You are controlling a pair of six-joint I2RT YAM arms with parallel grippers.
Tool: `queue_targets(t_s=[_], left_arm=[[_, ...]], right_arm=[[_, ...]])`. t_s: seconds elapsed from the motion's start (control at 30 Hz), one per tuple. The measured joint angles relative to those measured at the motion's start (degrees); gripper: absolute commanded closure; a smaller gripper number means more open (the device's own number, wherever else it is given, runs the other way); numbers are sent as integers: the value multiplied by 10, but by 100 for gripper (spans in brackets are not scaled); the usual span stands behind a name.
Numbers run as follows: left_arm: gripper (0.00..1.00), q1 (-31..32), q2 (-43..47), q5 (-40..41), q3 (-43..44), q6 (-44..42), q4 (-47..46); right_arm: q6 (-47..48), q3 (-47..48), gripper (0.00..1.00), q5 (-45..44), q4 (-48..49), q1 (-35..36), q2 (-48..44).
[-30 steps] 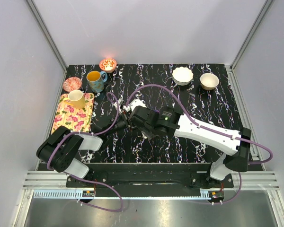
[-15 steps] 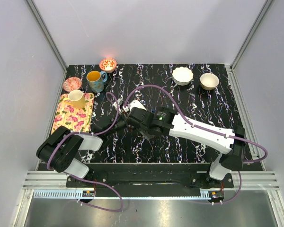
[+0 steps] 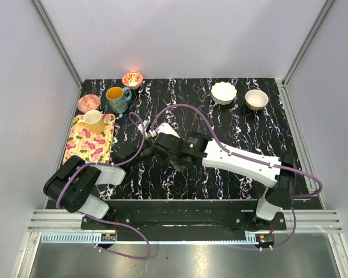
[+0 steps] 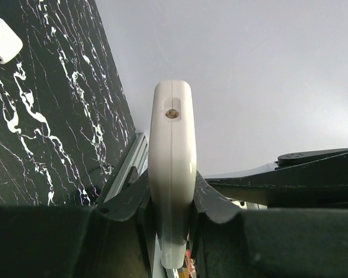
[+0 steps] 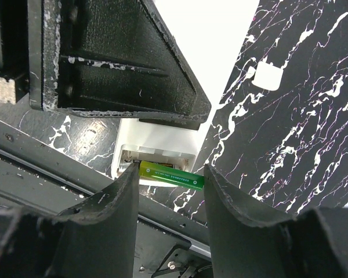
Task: Load the batteries into the remote control
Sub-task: Load the battery into the remote control.
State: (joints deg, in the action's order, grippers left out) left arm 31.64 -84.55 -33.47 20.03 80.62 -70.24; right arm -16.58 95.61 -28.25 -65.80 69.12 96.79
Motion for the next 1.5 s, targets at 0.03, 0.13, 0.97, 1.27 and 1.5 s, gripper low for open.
queue_targets(t_s=[0.03,0.13,0.97,1.27,1.5], left_arm=[[100,0,0,1,0,0,0],[100,0,0,4,0,-1,0],[100,3,1,7,0,0,0],[100,3,1,9,0,0,0],[100,3,1,9,0,1,-2]], right_arm=[[-2,0,99,-2,0,0,0],[-6,1,97,-8,1,0,2],[-19,2,60,-19,6,-1,7],[-19,3,50,-22,6,-1,7],[-19,4,41,-23,6,-1,7]])
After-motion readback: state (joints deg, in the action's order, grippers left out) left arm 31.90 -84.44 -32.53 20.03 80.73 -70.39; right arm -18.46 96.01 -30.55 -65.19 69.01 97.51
